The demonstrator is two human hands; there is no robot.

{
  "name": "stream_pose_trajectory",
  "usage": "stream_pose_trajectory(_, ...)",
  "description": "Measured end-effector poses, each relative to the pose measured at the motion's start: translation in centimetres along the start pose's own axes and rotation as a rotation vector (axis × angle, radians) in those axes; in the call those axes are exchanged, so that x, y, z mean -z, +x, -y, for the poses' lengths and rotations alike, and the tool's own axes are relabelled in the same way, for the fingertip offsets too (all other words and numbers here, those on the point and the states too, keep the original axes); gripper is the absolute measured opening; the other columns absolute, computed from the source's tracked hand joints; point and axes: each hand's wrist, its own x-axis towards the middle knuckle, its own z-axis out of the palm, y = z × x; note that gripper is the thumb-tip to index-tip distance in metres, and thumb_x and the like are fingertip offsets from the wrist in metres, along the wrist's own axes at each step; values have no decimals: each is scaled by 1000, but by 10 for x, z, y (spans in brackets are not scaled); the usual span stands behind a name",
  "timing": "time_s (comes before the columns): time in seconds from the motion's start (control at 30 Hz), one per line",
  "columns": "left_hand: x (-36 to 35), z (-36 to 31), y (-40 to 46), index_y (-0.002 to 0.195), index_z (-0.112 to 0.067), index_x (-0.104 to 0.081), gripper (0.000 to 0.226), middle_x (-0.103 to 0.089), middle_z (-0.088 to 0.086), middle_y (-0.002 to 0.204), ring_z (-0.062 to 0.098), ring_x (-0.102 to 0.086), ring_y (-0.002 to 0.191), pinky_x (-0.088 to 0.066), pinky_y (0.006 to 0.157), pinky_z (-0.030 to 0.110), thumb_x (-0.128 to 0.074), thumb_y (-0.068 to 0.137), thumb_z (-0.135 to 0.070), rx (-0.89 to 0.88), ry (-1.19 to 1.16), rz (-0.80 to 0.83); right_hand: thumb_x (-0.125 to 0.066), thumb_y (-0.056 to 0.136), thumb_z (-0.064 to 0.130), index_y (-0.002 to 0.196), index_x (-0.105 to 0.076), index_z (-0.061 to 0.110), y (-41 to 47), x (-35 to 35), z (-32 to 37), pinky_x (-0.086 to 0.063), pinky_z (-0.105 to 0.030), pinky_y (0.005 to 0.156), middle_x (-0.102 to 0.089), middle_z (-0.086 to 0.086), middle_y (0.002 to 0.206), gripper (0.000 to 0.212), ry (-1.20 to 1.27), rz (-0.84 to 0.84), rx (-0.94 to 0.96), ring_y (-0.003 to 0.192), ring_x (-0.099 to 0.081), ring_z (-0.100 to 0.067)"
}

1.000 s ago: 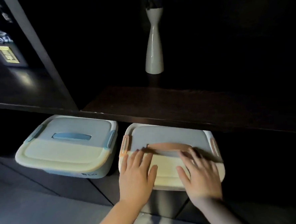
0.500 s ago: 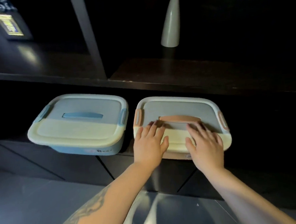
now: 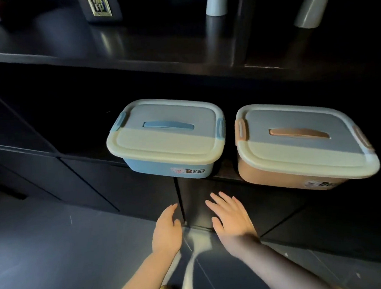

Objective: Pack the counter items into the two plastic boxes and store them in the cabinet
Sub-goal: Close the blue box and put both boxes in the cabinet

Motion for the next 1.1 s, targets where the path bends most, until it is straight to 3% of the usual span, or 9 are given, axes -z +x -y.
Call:
stream_pose_trajectory(0.17, 23, 30, 59, 139, -19, -43, 54, -44, 0, 145, 14, -41, 131, -26, 106, 21, -43, 89, 0, -24, 7, 180, -37, 98, 19, 154, -12, 20, 78, -36, 28, -1, -32, 121, -7, 3, 162, 61, -106, 150, -213, 148, -3, -14)
stream_pose_trajectory(0.27, 31, 45, 84, 136, -21, -49, 55, -52, 0, 139, 16, -49, 125, -34, 101, 19, -45, 85, 0, -78, 47, 256, -43, 94, 20, 154, -6, 17, 95, -52, 35, -3, -36, 121, -10, 1, 161, 71, -183, 183, -238, 148, -6, -17)
stream_pose_trajectory(0.37, 35, 58, 96, 133, -24, -51, 56, -56, 0, 134, 20, -55, 116, -42, 89, 22, -47, 82, -1, -63, 50, 301, -51, 88, 21, 154, -7, 16, 92, -65, 44, 5, -35, 120, -10, 1, 161, 79, -278, 120, -191, 148, -6, -18)
stream_pose_trajectory(0.57, 26, 49, 119, 143, -18, -38, 63, -41, 2, 146, 18, -40, 133, -31, 108, 27, -43, 83, 1, -134, 34, 404, -57, 84, 27, 152, -10, 12, 102, -73, 51, 1, -38, 121, -17, -4, 157, 85, -318, 75, -279, 143, -17, -25)
stream_pose_trajectory(0.77, 11, 50, 138, 143, -23, -36, 64, -49, 4, 139, 25, -48, 125, -39, 106, 43, -42, 85, 1, -146, -148, 366, -60, 75, 15, 150, -23, 13, 109, -84, 57, -3, -37, 121, -28, -3, 149, 84, -196, -75, -357, 134, -25, -23)
stream_pose_trajectory(0.87, -1, 59, 129, 142, -26, -38, 48, -52, 8, 137, 30, -48, 126, -38, 106, 49, -43, 96, -13, 16, -412, 322, -59, 78, 13, 149, -25, 14, 105, -88, 58, -8, -34, 120, -27, -4, 150, 79, -166, -127, -364, 138, -19, -23)
stream_pose_trajectory(1.0, -14, 66, 115, 141, -32, -40, 41, -47, 0, 143, 22, -44, 131, -32, 112, 45, -41, 99, -31, 349, -780, 335, -55, 85, 14, 151, -25, 18, 86, -91, 61, -16, -33, 118, -29, -2, 151, 72, -145, -132, -359, 141, -21, -20)
stream_pose_trajectory(1.07, -15, 68, 109, 140, -34, -41, 42, -49, 0, 141, 21, -47, 129, -40, 106, 40, -41, 98, -37, 435, -825, 387, -54, 85, 13, 149, -30, 18, 72, -91, 64, -20, -32, 116, -34, -1, 149, 69, -139, -133, -340, 139, -26, -19)
stream_pose_trajectory(1.1, -15, 69, 103, 139, -32, -42, 41, -51, 2, 139, 22, -50, 124, -48, 94, 35, -41, 98, -39, 448, -822, 431, -55, 86, 13, 149, -31, 18, 63, -91, 66, -20, -32, 116, -35, 0, 149, 67, -131, -123, -337, 139, -27, -19)
